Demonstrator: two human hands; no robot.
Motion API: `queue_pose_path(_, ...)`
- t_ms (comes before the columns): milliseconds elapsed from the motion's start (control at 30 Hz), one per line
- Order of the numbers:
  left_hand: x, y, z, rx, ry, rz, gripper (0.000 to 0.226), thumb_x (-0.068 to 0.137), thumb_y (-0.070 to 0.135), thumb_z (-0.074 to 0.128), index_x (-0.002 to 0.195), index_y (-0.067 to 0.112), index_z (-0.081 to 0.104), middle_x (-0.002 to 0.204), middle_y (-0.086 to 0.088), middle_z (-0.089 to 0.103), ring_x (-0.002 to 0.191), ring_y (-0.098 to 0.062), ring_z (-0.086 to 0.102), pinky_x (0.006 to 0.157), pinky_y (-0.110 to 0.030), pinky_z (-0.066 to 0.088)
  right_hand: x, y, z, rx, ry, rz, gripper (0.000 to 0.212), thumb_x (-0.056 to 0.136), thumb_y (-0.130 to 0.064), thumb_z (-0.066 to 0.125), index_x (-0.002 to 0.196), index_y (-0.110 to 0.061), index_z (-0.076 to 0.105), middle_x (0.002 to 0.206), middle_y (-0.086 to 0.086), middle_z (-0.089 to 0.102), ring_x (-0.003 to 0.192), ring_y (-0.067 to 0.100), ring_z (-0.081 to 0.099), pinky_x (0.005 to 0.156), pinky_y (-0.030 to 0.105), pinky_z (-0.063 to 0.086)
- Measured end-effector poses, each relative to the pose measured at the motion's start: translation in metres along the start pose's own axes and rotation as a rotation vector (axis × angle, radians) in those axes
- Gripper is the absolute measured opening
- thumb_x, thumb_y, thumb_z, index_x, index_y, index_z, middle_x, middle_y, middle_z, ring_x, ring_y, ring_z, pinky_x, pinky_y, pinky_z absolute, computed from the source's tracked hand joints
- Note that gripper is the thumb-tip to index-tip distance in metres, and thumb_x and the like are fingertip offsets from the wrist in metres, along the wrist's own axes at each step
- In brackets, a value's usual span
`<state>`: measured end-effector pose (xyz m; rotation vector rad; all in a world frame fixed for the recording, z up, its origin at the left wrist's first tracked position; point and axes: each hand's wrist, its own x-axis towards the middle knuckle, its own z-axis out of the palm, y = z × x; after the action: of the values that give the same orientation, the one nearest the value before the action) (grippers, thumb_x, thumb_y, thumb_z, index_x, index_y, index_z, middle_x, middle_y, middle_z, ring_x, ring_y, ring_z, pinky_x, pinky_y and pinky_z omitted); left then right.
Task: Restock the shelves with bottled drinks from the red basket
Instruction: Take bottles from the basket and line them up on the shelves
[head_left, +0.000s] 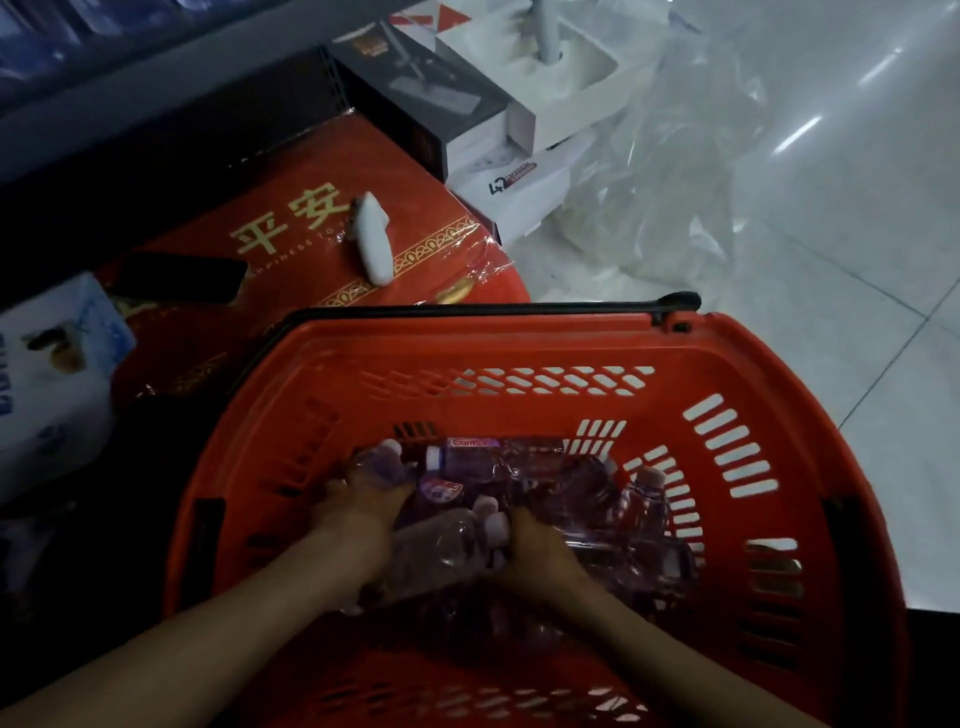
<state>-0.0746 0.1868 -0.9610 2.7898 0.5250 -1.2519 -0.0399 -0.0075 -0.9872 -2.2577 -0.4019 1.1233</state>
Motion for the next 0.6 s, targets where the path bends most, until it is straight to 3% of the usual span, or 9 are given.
queue_pose_path(67,-0.003,-0.007,-0.006,-0.280,0.100,0.010,0.089,0.083,0.039,0.065,0.153,0.044,0.011,0.162,-0.003,0.020,0.137,-0.033,0.040,0.110,-0.037,0.038,0.002,0.002,0.002,0.274,0.030,0.046,0.053,0.077,-0.035,0.080,0.121,-0.024,0.052,0.117,-0.001,0.067,0.108,0.021,0.065,0.086,0.032,0.053)
queue_pose_path(133,-0.005,-0.015,-0.015,-0.638,0.093,-0.054,0.093,0.075,0.021,0.076,0.152,0.028,0.024,0.140,-0.009,0.051,0.122,-0.031,0.055,0.098,-0.035,0.048,0.005,0.003,0.002,0.350,0.057,0.020,0.046,0.080,-0.040,0.075,0.116,-0.026,0.051,0.111,-0.004,0.068,0.102,0.016,0.065,0.085,0.035,0.055)
queue_pose_path(200,-0.009,-0.020,-0.020,-1.045,-0.009,-0.067,0.084,0.056,0.001,0.080,0.133,0.011,0.050,0.107,-0.014,0.070,0.090,-0.030,0.068,0.076,-0.042,0.058,0.003,0.000,0.002,0.360,0.058,-0.007,0.035,0.087,-0.042,0.067,0.111,-0.025,0.049,0.102,-0.006,0.067,0.092,0.011,0.063,0.075,0.029,0.051)
queue_pose_path(267,-0.013,-0.024,-0.022,-1.335,-0.163,-0.051,0.065,0.049,-0.002,0.074,0.114,0.004,0.063,0.083,-0.018,0.074,0.068,-0.029,0.069,0.062,-0.038,0.057,0.001,-0.001,0.005,0.414,0.070,-0.027,0.027,0.090,-0.038,0.064,0.106,-0.025,0.046,0.095,-0.008,0.064,0.085,0.008,0.061,0.072,0.029,0.049)
queue_pose_path(367,-0.018,-0.021,-0.025,-1.509,-0.377,0.001,0.044,0.053,0.001,0.068,0.097,0.001,0.071,0.084,-0.022,0.071,0.064,-0.030,0.069,0.063,-0.034,0.055,-0.002,-0.002,0.011,0.444,0.090,-0.050,0.027,0.093,-0.036,0.061,0.109,-0.021,0.045,0.098,-0.005,0.065,0.092,0.013,0.063,0.078,0.033,0.051)
queue_pose_path(433,-0.021,-0.019,-0.031,-1.575,-0.437,0.078,0.033,0.066,-0.008,0.065,0.096,0.003,0.071,0.083,-0.019,0.073,0.065,-0.028,0.071,0.057,-0.031,0.058,-0.003,-0.002,0.013,0.353,0.148,-0.105,0.024,0.096,-0.033,0.058,0.108,-0.017,0.044,0.102,0.001,0.064,0.092,0.015,0.059,0.071,0.025,0.046)
queue_pose_path(500,-0.021,-0.023,-0.034,-1.557,-0.439,0.102,0.040,0.074,-0.016,0.063,0.107,0.007,0.064,0.084,-0.016,0.075,0.069,-0.025,0.074,0.055,-0.031,0.058,-0.001,0.000,0.016,0.261,0.222,-0.185,0.018,0.097,-0.029,0.057,0.102,-0.018,0.044,0.101,0.001,0.059,0.088,0.012,0.053,0.065,0.016,0.037)
queue_pose_path(600,-0.017,-0.036,-0.034,-1.438,-0.456,0.146,0.075,0.055,-0.020,0.070,0.122,0.012,0.057,0.097,-0.015,0.075,0.089,-0.030,0.072,0.072,-0.039,0.059,-0.001,-0.002,0.012,0.215,0.247,-0.222,0.014,0.096,-0.027,0.058,0.099,-0.020,0.046,0.094,-0.008,0.057,0.080,0.002,0.051,0.064,0.017,0.035)
